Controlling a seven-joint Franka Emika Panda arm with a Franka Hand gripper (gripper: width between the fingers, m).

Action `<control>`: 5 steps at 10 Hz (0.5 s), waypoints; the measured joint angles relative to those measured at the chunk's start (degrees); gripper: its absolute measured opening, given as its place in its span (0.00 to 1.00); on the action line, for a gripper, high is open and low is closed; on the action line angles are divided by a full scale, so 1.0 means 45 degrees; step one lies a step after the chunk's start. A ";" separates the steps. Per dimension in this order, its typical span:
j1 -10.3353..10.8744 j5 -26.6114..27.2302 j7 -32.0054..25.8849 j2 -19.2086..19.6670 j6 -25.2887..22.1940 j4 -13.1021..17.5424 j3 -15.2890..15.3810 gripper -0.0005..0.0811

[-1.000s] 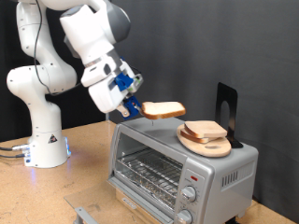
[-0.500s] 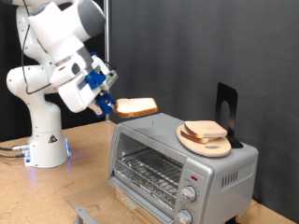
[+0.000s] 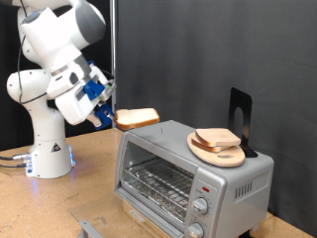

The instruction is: Make a piece of toast with the oven

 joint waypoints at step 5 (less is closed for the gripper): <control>-0.0811 -0.0459 -0.0445 0.1497 0.0661 0.0051 -0.0962 0.48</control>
